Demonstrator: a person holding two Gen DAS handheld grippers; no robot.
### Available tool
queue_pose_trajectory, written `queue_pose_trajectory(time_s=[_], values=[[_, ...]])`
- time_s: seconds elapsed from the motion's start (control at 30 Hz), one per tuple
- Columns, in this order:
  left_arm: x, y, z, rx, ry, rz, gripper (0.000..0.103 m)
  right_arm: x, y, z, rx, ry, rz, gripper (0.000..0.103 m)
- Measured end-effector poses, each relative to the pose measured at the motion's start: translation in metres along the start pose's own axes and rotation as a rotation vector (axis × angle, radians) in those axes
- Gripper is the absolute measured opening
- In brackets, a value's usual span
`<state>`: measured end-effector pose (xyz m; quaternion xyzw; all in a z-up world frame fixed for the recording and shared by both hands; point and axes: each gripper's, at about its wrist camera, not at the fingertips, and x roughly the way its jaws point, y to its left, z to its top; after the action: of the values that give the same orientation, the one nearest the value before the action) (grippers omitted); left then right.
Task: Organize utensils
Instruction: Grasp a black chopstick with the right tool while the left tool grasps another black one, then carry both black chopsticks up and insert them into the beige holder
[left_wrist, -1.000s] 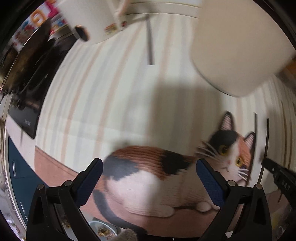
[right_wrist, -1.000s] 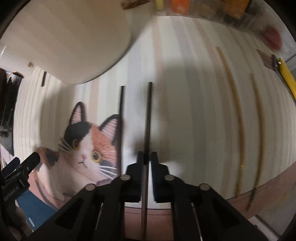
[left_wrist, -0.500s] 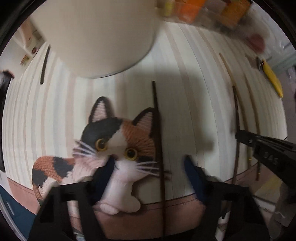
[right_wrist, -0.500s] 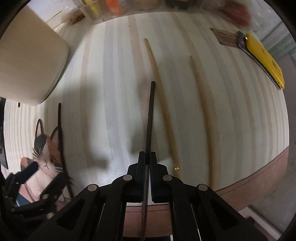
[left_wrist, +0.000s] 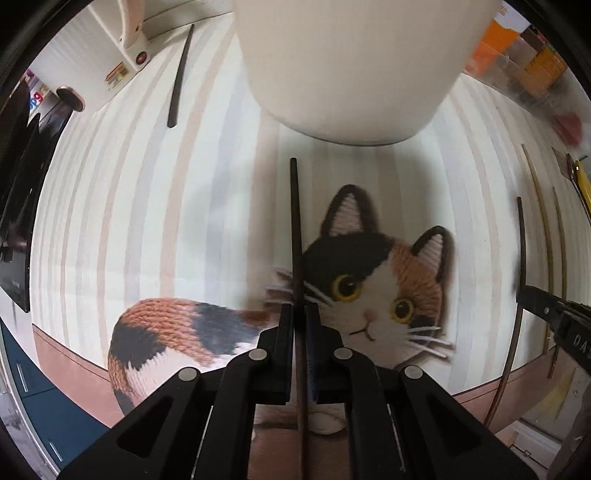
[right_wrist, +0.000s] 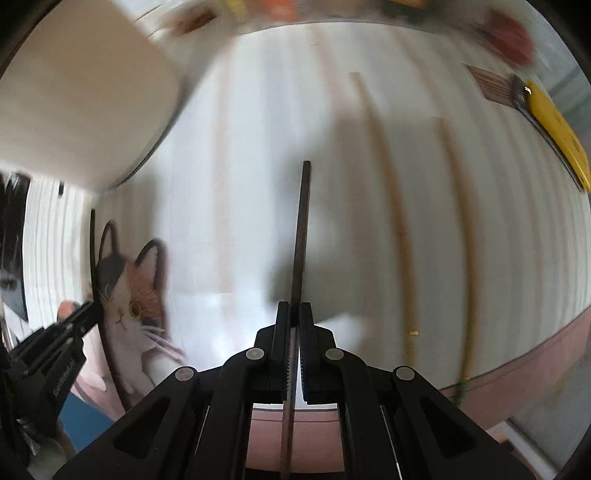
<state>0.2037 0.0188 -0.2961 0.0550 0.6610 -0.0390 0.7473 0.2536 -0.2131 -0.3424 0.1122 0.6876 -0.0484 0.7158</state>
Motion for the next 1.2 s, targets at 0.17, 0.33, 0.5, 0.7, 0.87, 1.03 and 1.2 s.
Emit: queue_pose_trajectory(time_s=[0.17,0.33,0.5,0.7,0.87,1.03,1.2], values=[[-0.002,0.006,0.0,0.01,-0.009,0.026,0.004,0.003,0.02,-0.004,-0.064,0.049,-0.033,0.009],[-0.004,-0.002,-0.002,-0.001,-0.012,0.023,0.004,0.005,0.018,-0.024,-0.102,0.044,-0.061,0.009],[-0.005,0.005,-0.002,0.007,-0.018,0.028,0.004,0.006,0.047,-0.036,-0.138,0.008,-0.132,0.008],[-0.004,0.0,0.001,0.022,-0.031,0.044,0.003,0.005,0.045,-0.044,-0.134,-0.012,-0.138,0.007],[-0.006,-0.003,0.002,0.016,-0.044,0.039,0.003,0.008,0.036,-0.032,-0.118,-0.02,-0.124,0.007],[-0.012,0.001,-0.004,0.011,-0.047,0.034,0.003,-0.006,0.005,-0.032,-0.067,-0.037,-0.08,0.006],[-0.033,0.005,-0.009,0.007,-0.088,0.026,0.003,-0.021,-0.008,-0.03,-0.039,-0.067,-0.042,0.006]])
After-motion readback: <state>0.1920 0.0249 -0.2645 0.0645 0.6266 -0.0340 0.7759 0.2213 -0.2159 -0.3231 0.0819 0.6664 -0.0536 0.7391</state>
